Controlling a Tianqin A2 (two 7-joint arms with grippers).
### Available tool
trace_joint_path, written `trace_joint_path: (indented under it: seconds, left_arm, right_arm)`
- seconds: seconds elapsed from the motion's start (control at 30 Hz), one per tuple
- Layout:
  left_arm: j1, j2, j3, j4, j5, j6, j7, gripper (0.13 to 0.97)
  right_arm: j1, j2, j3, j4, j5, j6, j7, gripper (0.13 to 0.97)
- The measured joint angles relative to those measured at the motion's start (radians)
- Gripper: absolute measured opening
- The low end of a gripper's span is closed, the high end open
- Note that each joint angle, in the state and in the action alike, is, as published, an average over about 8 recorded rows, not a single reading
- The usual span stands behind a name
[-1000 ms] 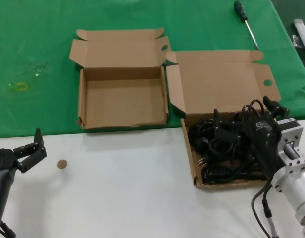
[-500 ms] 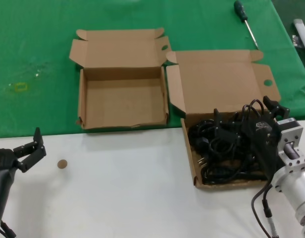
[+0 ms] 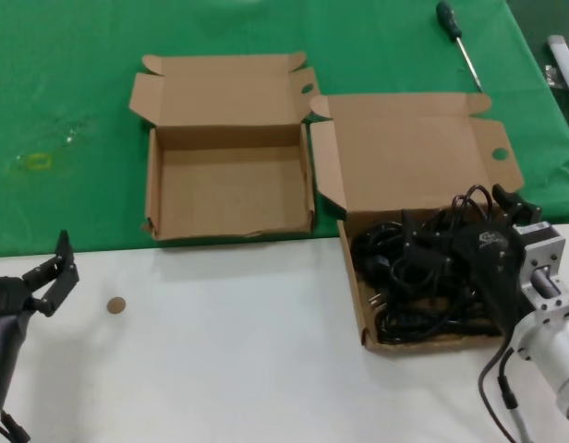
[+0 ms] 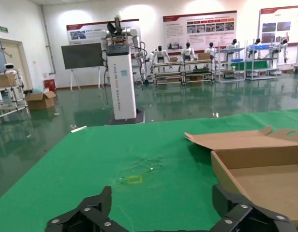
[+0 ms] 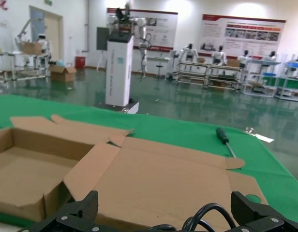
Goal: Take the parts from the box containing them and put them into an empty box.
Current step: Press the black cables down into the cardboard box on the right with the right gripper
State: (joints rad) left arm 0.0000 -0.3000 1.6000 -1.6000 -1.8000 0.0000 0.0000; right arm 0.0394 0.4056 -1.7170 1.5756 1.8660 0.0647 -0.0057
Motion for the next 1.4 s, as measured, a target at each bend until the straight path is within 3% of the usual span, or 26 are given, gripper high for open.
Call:
trace_joint_path:
  seconds: [0.2, 0.3, 0.57, 0.87, 1.03, 1.4]
  left_arm:
    - [0.000, 0.000, 0.000, 0.000, 0.000, 0.000, 0.000, 0.701]
    - [0.000, 0.000, 0.000, 0.000, 0.000, 0.000, 0.000, 0.657]
    - [0.000, 0.000, 0.000, 0.000, 0.000, 0.000, 0.000, 0.433]
    - [0.000, 0.000, 0.000, 0.000, 0.000, 0.000, 0.000, 0.268]
    - [0.000, 0.000, 0.000, 0.000, 0.000, 0.000, 0.000, 0.256]
    - [0.000, 0.000, 0.000, 0.000, 0.000, 0.000, 0.000, 0.166]
  right_arm:
    - [0.020, 0.099, -0.032, 0.000, 0.012, -0.052, -0.002, 0.966]
    - [0.039, 0.158, -0.023, -0.004, 0.007, -0.129, -0.012, 0.966]
    - [0.117, 0.304, 0.018, -0.029, 0.004, -0.394, -0.101, 0.966]
    - [0.271, 0.444, -0.014, -0.108, -0.054, -0.709, -0.365, 0.966]
    - [0.352, 0.483, -0.052, -0.142, -0.098, -0.842, -0.526, 0.966]
    - [0.479, 0.477, -0.148, -0.205, -0.212, -0.973, -0.783, 0.966]
